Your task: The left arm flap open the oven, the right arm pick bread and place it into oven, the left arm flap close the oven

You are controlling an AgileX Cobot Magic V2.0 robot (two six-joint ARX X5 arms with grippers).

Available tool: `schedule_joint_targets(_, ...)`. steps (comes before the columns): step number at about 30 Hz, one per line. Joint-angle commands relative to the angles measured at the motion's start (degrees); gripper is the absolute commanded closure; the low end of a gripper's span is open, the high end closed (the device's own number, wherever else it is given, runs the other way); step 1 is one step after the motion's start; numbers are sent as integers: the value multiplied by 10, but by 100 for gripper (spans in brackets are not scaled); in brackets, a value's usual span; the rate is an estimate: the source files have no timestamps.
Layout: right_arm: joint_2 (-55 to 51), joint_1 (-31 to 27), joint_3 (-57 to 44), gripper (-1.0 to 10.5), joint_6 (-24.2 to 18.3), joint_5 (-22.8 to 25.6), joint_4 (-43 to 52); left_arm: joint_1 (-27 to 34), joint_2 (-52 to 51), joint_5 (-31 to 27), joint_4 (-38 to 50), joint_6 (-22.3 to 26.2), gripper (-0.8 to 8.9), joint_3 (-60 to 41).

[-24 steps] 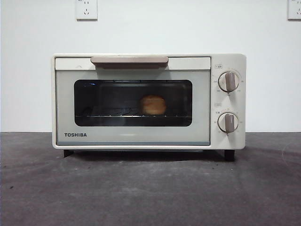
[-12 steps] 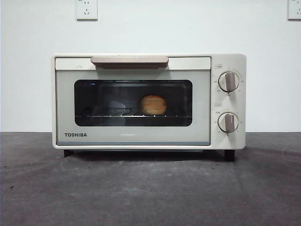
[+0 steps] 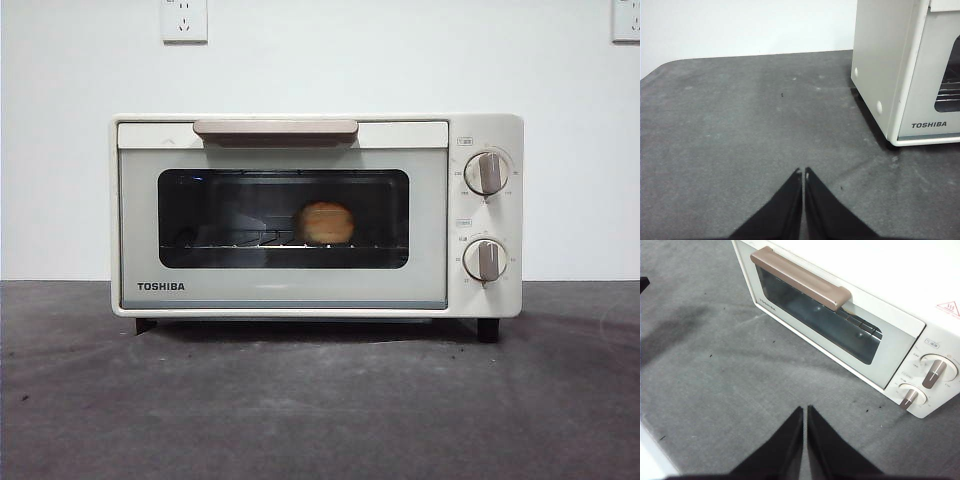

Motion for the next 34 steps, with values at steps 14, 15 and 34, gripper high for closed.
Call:
schedule_joint_targets(14,-120,-205,-79,938,-16,-81,126,1,-1,-1,-4,-1,794,-12)
schedule_joint_targets(15,-139,-233,-101,938,-17,-83,145,1,-1,-1,-4,-1,794,-12)
schedule_joint_targets(34,-467,-432,-491,938,-44,-76,382,1,-1,-1,-4,-1,794,-12)
